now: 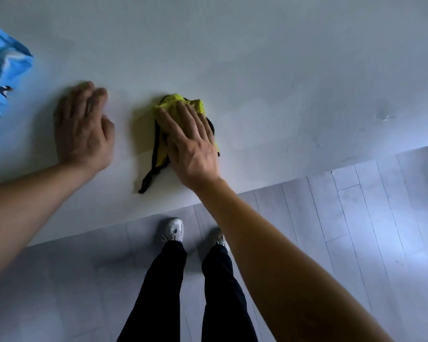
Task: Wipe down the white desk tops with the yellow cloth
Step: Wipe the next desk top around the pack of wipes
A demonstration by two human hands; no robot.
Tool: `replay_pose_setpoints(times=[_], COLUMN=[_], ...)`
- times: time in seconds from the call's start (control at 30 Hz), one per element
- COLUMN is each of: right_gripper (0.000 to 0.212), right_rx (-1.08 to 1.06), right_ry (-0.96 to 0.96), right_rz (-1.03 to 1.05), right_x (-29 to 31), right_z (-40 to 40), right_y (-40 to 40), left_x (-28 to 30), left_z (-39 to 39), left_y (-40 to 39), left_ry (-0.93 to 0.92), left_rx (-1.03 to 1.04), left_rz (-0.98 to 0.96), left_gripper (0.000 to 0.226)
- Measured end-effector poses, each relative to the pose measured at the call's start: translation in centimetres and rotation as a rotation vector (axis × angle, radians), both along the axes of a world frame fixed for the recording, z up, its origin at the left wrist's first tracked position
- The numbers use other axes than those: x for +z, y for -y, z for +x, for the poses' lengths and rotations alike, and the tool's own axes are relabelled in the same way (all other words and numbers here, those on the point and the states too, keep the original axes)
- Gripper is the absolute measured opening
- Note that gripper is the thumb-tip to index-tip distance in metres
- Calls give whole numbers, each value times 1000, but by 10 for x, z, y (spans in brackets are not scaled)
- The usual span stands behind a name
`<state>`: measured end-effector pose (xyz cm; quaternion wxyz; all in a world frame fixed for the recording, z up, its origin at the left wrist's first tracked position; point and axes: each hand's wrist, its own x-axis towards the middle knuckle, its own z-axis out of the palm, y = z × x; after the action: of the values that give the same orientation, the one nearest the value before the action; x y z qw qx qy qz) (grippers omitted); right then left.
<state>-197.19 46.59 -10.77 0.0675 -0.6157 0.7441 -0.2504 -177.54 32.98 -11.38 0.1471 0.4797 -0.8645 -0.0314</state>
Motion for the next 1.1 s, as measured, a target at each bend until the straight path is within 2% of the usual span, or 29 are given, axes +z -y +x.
replay_pose_setpoints(times=[0.13, 0.2, 0.37, 0.43, 0.53, 0.6, 0.77, 0.9, 0.97, 1.1], right_gripper=[52, 52, 53, 53, 57, 61, 52, 50, 51, 57], right_rx=[-42, -138, -485, -587, -699, -567, -3, 144, -9, -474], right_ry=[-15, -35, -26, -9, 22, 31, 71, 35, 54, 43], right_rz=[-24, -19, 7, 23, 44, 19, -12, -12, -44, -21], right_x=[-3, -6, -5, -4, -5, -7, -1, -5, -11, -15], right_z=[-58, -106, -219, -234, -211, -171, -58, -86, -131, -237], right_y=[-45, -69, -131, -139, -129, -116, -78, -66, -66, -78], left_x=[-1, 1, -1, -2, -4, -6, -11, -13, -11, -11], left_z=[-8, -19, -87, -112, -129, -130, -126, -125, -127, -130], left_y=[-11, -25, -94, -109, -116, -118, -117, -115, -116, -118], left_ry=[9, -21, -48, -66, -53, -47, -86, -90, -77, -52], left_rx=[86, 115, -77, -78, -90, -59, 41, 32, 38, 66], left_rz=[22, 36, 82, 92, 90, 74, 61, 36, 41, 53], left_gripper=[48, 49, 55, 56, 57, 55, 57, 57, 57, 59])
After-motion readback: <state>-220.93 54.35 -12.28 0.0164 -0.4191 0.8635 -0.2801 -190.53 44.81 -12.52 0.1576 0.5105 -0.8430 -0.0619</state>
